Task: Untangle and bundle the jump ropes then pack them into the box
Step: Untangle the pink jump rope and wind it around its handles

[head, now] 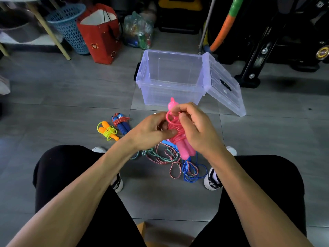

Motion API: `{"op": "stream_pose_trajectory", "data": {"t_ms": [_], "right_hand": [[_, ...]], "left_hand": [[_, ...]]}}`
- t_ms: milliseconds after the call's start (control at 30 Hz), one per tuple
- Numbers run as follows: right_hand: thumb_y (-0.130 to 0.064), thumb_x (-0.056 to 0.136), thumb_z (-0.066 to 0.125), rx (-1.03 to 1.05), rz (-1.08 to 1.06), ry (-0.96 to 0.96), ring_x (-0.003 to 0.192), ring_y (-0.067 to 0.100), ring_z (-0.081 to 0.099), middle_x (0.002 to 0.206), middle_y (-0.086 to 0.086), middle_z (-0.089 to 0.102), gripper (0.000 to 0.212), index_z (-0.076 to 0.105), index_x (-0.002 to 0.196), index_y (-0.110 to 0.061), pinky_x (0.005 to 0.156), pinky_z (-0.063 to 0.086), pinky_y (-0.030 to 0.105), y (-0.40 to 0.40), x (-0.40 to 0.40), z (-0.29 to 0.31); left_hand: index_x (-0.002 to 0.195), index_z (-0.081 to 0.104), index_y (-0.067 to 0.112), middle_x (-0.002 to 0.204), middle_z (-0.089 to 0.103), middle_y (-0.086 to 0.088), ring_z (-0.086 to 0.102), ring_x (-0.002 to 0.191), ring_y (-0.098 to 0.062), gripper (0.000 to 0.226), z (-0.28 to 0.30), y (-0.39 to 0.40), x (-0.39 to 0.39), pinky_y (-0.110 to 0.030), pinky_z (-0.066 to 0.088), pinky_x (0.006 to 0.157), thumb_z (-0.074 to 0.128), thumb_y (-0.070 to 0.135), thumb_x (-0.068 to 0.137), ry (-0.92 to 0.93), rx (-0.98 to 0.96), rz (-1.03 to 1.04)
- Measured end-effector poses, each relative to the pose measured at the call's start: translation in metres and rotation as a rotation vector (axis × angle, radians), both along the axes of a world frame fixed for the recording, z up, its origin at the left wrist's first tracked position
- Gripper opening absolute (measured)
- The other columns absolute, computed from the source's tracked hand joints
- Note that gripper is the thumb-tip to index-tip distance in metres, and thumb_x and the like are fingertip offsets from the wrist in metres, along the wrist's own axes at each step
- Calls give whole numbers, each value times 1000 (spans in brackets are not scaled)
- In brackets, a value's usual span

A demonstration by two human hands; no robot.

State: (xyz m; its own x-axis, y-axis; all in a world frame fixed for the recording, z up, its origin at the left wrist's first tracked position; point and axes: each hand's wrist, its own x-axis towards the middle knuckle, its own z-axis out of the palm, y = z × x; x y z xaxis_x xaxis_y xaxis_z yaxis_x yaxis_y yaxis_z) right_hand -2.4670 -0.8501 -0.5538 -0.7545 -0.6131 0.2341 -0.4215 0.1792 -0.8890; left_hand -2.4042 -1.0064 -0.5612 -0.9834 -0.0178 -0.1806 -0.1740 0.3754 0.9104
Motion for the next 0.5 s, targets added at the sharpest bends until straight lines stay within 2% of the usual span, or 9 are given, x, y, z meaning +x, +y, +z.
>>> {"op": "stream_pose_trajectory", "data": {"t_ms": [100,167,267,333,400,500], "right_hand": [[-3,85,59,62,68,87,98,2,59,106,-2,63,26,63,109,-10,88,42,14,4,0,-2],[-2,78,65,106,109,127,100,4,60,108,-3,64,35,64,111,-13,91,45,19,6,-1,-2],[0,78,72,103,151,226,99,7,63,107,-4,68,31,69,107,-11,91,48,23,7,-6,-4],[-1,80,71,87,145,267,96,8,66,104,-3,71,25,69,104,-10,88,51,27,7,-7,-8],[-6,86,68,71,70,265,95,9,67,101,-3,72,21,64,105,-12,85,51,28,6,-3,-12],[-6,91,63,21,-21,417,90,23,67,99,5,72,17,65,107,-8,81,50,31,3,2,-21]], "left_hand": [[81,56,23,55,36,16,34,55,-6,20,-3,-2,1,-24,33,59,71,11,86,12,-88,36],[79,57,22,58,34,14,33,57,-9,19,-2,-3,2,-27,32,59,72,13,85,20,-112,45],[82,59,15,62,38,10,33,56,-7,17,0,-3,4,-22,30,55,75,21,84,44,-205,46],[79,58,10,62,39,10,33,54,-6,21,0,-3,5,-19,29,53,77,21,82,62,-236,63],[72,54,15,63,39,7,32,54,-7,26,-1,-2,6,-20,28,53,79,19,79,67,-236,103],[68,51,15,62,37,3,29,55,-8,31,-1,-1,5,-22,26,52,81,16,77,85,-194,156]]}}
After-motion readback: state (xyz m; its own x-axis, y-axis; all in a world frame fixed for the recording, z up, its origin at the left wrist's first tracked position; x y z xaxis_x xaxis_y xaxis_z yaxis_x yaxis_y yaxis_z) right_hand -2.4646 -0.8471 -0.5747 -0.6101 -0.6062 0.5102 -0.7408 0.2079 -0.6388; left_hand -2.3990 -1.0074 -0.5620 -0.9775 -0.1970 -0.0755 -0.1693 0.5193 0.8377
